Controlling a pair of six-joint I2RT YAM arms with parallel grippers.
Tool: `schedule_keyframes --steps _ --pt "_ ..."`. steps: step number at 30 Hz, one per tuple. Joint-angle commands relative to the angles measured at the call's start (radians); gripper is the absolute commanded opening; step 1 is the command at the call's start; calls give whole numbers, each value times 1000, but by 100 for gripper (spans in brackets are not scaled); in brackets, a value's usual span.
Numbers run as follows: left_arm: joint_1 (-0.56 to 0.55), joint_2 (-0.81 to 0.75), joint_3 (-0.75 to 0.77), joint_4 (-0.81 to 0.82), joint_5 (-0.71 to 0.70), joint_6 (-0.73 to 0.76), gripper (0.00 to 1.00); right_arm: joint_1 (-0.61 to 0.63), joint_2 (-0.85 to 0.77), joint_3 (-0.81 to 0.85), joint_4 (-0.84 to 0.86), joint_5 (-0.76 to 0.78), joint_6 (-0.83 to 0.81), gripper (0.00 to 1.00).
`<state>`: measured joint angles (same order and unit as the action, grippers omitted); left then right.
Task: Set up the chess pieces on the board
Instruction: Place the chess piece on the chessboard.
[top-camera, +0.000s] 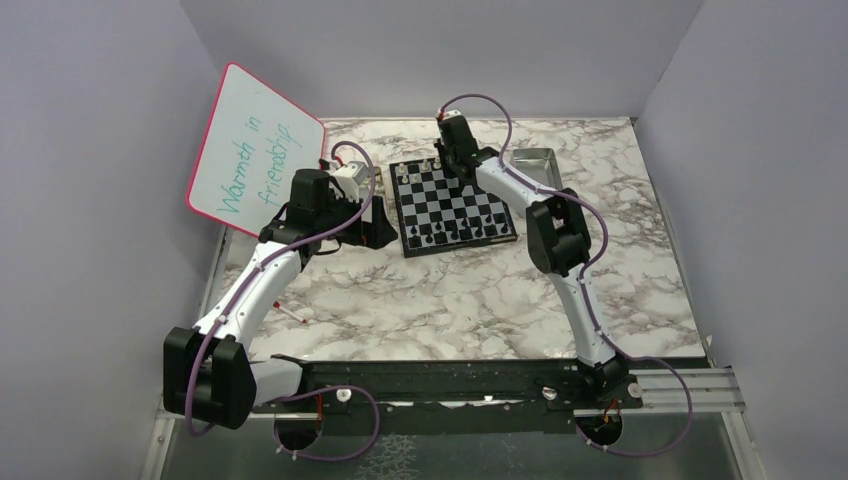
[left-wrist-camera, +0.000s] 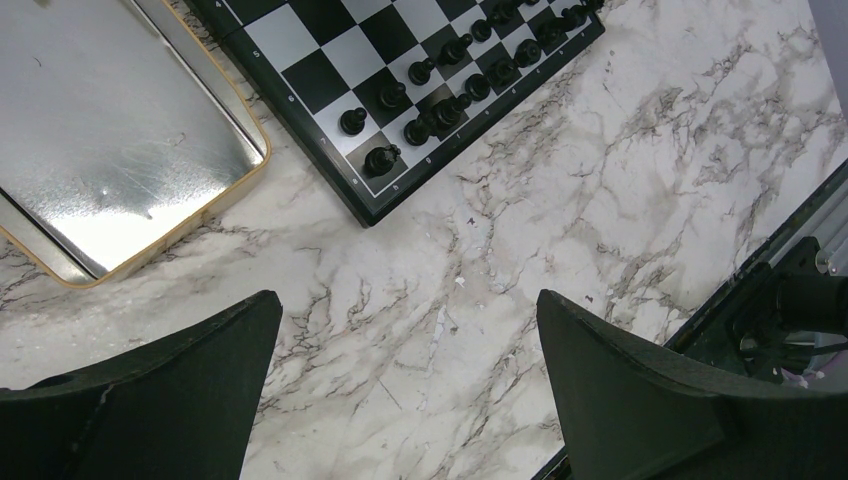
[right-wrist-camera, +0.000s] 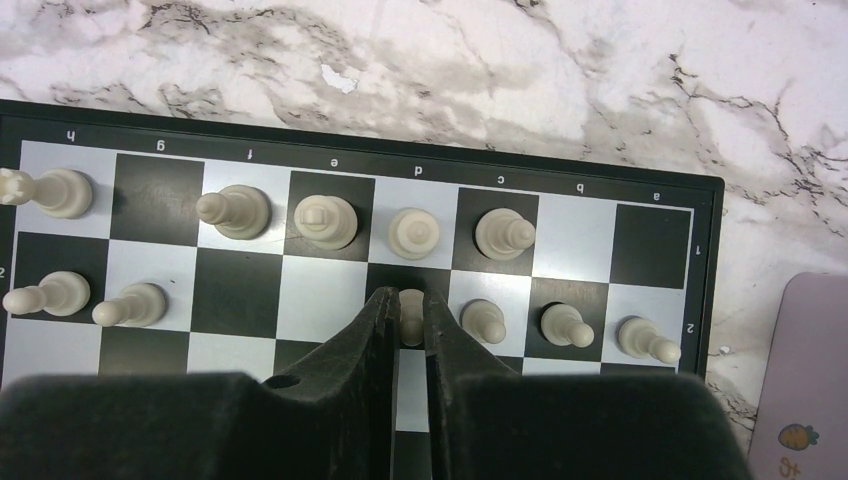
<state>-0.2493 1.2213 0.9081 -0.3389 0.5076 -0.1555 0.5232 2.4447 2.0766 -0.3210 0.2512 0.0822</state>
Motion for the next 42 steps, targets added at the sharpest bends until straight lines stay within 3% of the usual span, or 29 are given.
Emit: schedule_keyframes --steps 1,31,42 --pt "-2 -25 -5 5 -5 14 99 -4 10 25 -36 -19 20 18" --pt "-2 -27 -6 5 1 13 99 -5 -11 33 -50 -39 44 17" --pt "-2 -29 -6 5 2 14 99 -4 5 54 -61 -31 45 26"
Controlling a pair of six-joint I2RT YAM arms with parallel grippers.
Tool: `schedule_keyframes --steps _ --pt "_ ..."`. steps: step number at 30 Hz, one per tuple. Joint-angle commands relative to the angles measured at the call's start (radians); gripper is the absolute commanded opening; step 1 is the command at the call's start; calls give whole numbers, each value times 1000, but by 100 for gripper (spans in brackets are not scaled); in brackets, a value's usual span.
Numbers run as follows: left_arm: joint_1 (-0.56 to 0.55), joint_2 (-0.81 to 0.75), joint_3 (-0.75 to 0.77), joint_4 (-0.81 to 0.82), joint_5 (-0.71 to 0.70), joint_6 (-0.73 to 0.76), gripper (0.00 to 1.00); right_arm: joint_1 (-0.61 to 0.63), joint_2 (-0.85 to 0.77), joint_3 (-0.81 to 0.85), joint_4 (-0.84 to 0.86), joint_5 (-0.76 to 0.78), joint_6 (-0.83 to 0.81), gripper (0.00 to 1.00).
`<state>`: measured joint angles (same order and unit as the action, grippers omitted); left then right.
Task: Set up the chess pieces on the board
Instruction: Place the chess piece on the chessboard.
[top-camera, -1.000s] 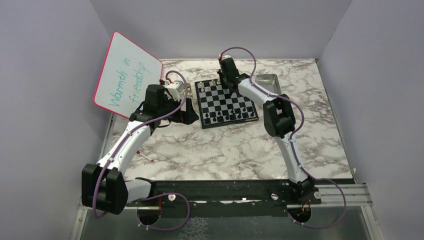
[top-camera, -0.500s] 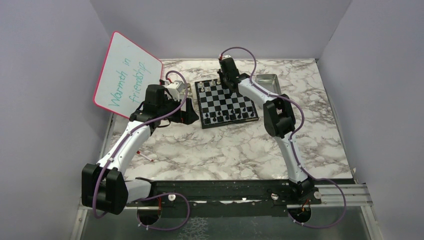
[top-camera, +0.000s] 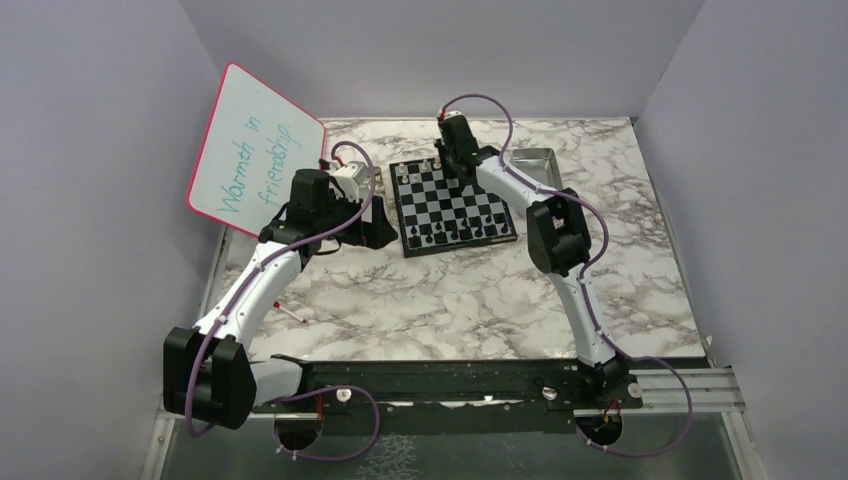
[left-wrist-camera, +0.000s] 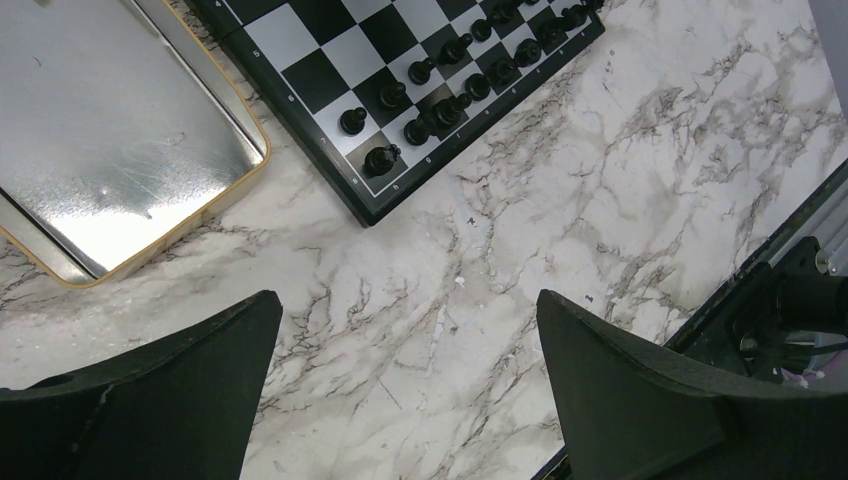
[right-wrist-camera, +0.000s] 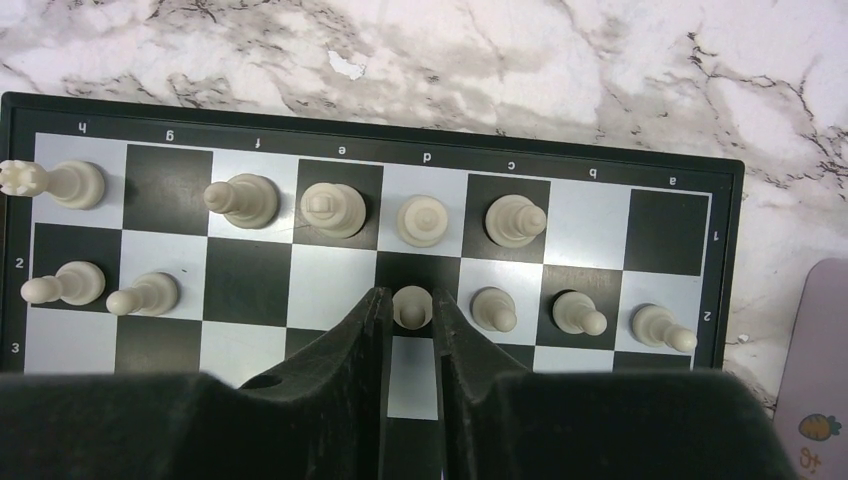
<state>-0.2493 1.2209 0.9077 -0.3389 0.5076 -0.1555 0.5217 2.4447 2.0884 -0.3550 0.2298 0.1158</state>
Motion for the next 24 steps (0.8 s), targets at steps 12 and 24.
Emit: schedule_keyframes --steps 12,24 --pt "-2 -31 -2 1 -41 11 99 -3 -36 56 -55 -12 5 28" --pt "25 -26 16 -41 -368 -72 99 -3 -306 -173 -26 -31 23 48"
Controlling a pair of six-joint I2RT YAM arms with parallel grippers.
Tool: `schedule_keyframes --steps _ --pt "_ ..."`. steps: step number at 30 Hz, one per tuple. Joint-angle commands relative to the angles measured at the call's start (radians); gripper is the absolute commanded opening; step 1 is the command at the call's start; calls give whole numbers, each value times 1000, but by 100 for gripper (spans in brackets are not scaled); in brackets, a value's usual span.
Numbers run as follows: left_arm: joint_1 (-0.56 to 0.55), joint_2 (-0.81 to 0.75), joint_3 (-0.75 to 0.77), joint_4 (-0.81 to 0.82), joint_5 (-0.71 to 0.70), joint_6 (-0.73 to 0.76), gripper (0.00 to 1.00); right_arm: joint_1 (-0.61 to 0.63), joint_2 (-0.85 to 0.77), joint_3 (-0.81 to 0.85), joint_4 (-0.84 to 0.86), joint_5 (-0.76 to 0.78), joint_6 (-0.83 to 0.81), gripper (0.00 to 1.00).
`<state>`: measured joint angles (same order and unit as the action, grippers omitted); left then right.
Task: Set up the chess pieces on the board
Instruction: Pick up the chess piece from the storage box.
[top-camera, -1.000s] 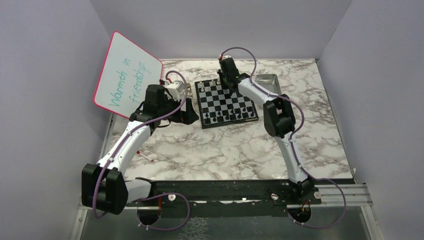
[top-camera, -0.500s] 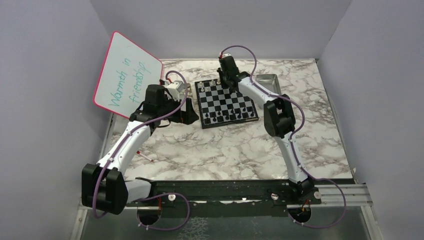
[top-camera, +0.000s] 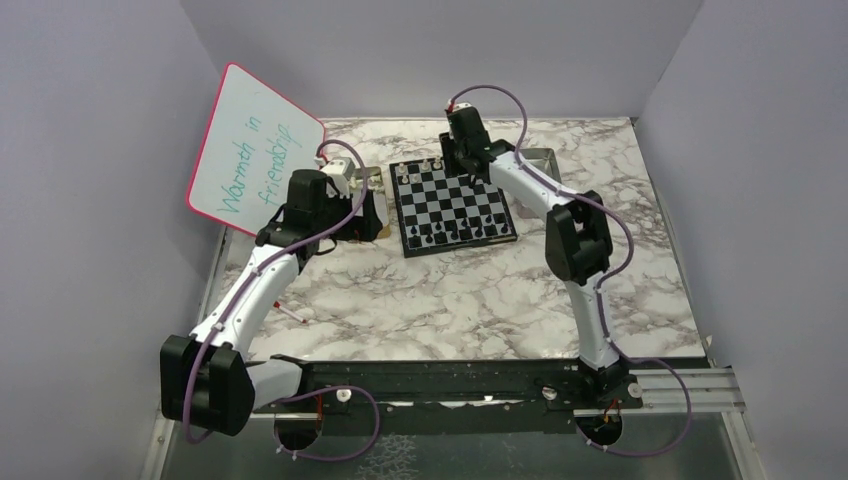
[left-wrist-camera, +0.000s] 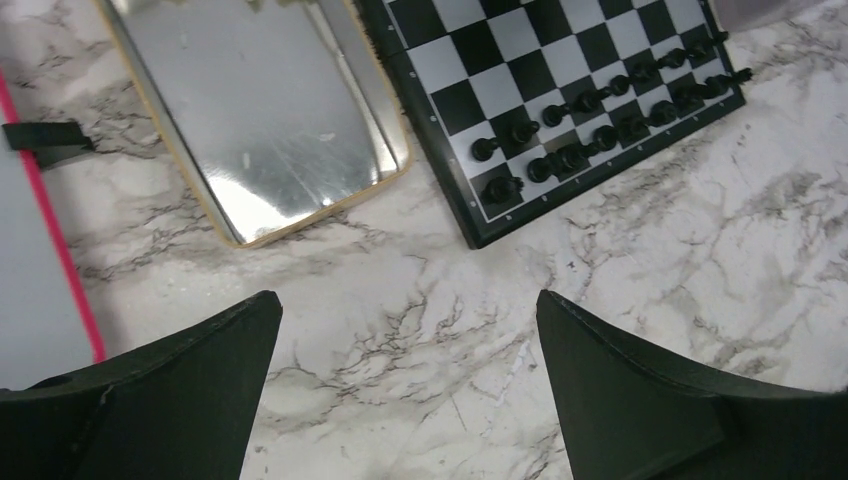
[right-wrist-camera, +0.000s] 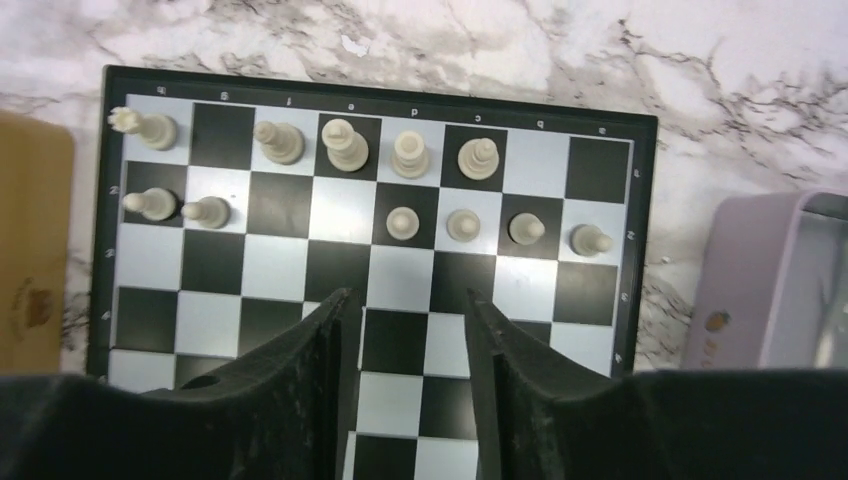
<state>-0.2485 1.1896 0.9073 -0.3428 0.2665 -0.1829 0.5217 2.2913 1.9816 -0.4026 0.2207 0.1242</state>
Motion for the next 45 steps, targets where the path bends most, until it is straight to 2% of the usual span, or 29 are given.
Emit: schedule_keyframes --steps 1,7,12,13,14,15,17,24,28,35,45 --pt "31 8 21 -38 -120 -49 99 -3 -184 -98 25 -26 20 50" --pt "55 42 79 -26 -93 -46 98 -2 -418 -332 96 -67 45 68" --pt "55 141 201 -43 -172 -35 82 -3 -596 -507 153 -114 73 78" --pt "55 168 232 -49 -184 -28 82 -3 -626 -537 157 -124 83 82" --pt "55 200 268 -52 -188 -21 81 -3 -654 -566 166 -137 91 95" --pt "55 232 300 -53 -192 -15 79 -3 -692 -593 172 -149 99 99" --pt "55 306 362 -52 -188 4 74 -2 -744 -649 198 -169 106 100" --pt "55 558 534 -38 -195 67 44 -2 -878 -808 284 -147 169 100" --pt "55 679 600 -27 -169 123 34 -3 -886 -798 238 -148 143 100" --pt "55 790 657 -25 -197 111 25 -3 -899 -801 242 -170 109 100" --pt "55 881 704 -7 -246 -23 22 -3 -915 -803 247 -170 107 100"
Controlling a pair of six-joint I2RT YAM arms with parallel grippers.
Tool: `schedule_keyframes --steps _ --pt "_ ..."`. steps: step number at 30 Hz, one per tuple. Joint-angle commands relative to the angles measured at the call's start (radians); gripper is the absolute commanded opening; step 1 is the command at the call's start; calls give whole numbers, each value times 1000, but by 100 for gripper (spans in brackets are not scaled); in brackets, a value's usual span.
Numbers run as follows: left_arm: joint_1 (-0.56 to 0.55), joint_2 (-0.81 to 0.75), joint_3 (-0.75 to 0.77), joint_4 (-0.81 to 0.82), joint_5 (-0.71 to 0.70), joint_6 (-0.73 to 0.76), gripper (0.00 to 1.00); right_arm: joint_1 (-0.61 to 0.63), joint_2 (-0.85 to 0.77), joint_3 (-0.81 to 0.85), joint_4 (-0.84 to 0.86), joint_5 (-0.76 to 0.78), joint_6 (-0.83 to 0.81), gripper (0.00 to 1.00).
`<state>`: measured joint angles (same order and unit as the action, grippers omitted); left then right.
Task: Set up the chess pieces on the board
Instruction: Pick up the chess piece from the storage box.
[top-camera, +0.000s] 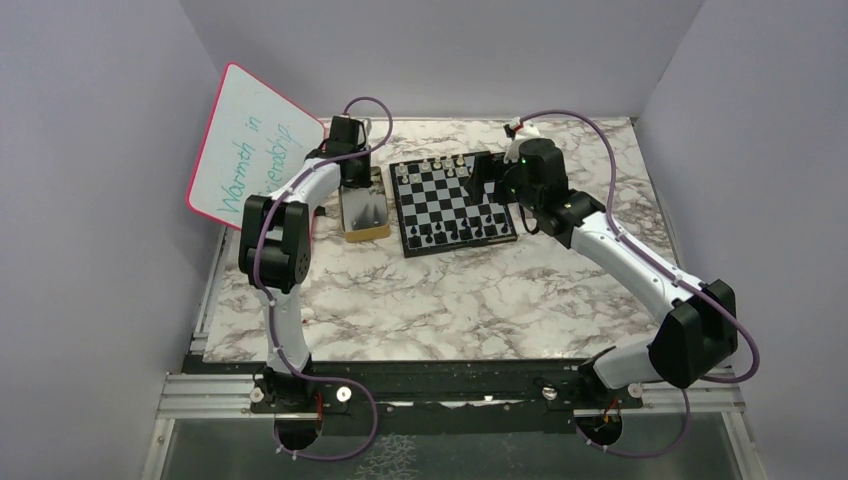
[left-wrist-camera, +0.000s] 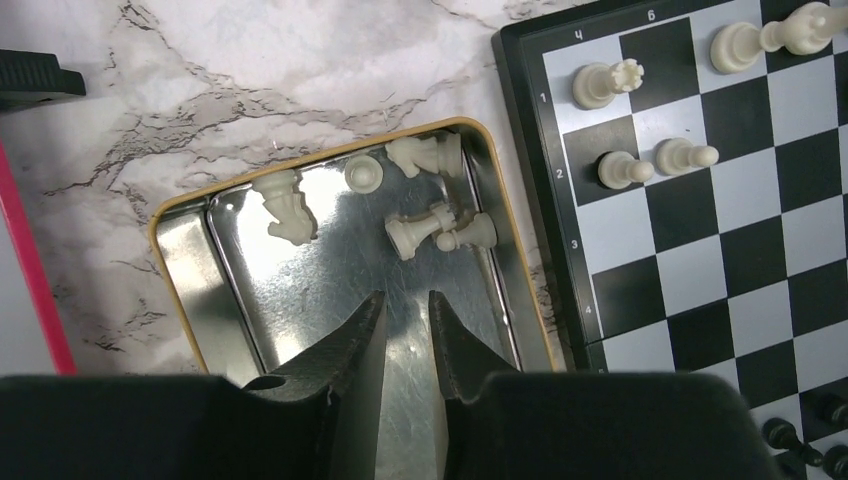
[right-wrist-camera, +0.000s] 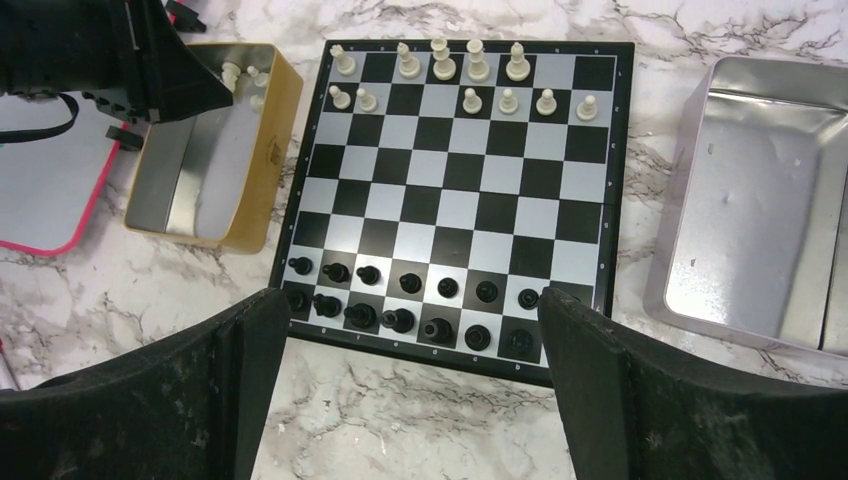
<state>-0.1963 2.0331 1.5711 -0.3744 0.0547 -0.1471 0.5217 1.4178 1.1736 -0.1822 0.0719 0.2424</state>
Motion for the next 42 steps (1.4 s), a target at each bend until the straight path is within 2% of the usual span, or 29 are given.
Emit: schedule_keyframes --steps 1,28,42 --pt "3 42 42 27 -34 -64 22 -3 -42 3 29 -24 -11 100" --pt "-5 69 -21 151 -89 -120 27 -2 -37 -14 44 -67 -25 100" --pt "-34 83 -67 221 -181 -196 27 -2 -43 -9 33 -62 -33 100"
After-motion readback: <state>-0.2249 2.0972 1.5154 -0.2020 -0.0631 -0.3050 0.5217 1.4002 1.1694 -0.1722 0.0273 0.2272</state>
